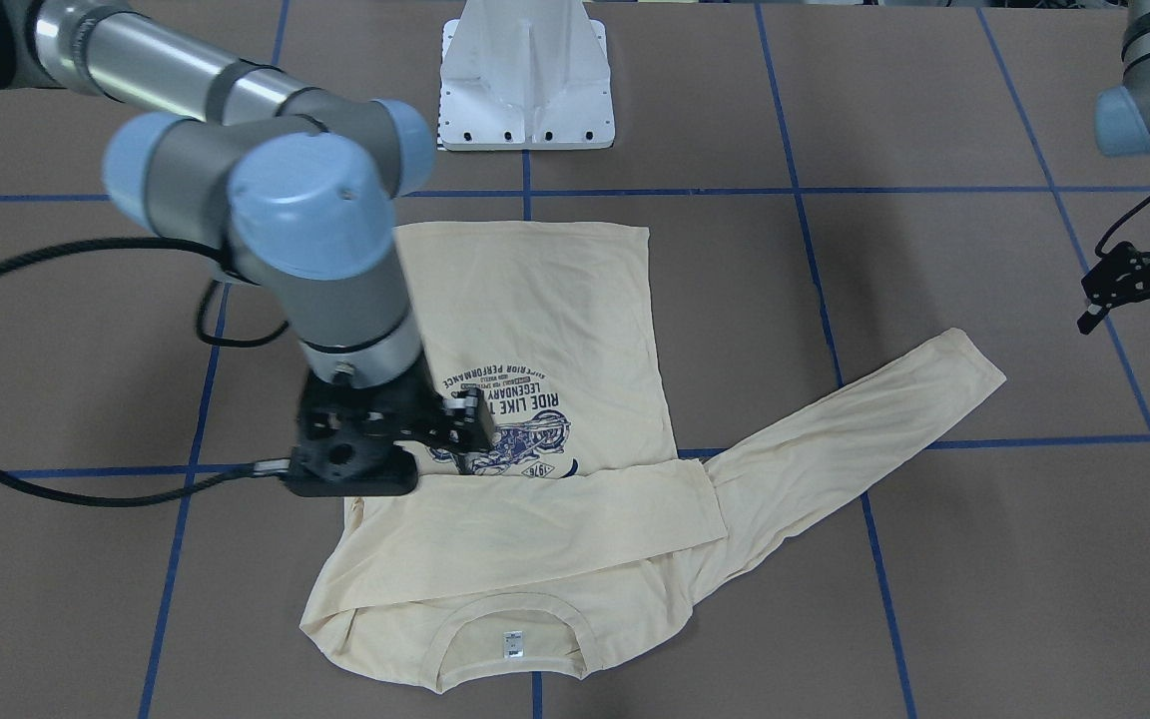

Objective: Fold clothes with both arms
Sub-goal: 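Release the sleeve and raise the right gripper away from the shirt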

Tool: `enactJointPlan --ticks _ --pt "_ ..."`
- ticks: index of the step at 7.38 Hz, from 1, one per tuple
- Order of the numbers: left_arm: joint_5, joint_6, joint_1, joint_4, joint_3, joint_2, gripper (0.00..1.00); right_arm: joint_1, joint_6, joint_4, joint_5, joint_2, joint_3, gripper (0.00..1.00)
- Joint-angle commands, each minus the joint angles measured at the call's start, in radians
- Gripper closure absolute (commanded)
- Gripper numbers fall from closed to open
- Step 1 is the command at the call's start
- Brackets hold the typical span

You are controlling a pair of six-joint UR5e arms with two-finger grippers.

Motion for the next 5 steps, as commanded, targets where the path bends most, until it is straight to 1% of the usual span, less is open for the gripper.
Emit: enactJointPlan --ticks 1,2,3,4,5 --pt "0.095 -0.168 0.126 -0.109 0.001 0.024 0.0 0.121 -0.219 -0.045 0.102 -0.277 0.252 0.0" --pt "0.132 -0.19 0.168 -0.11 0.001 0.024 0.0 0.142 -0.315 -0.035 0.11 -0.392 0.321 0.0" --pt "0.143 -0.194 0.195 -0.117 0.003 0.039 0.0 0.156 -0.366 -0.033 0.108 -0.486 0.378 0.0" --pt "0.202 -0.211 0.241 -0.124 0.003 0.041 0.0 0.156 -0.377 0.008 0.105 -0.573 0.426 0.0" --pt "0.253 -0.248 0.295 -0.126 0.003 0.041 0.0 0.156 -0.379 0.093 0.108 -0.644 0.434 0.0"
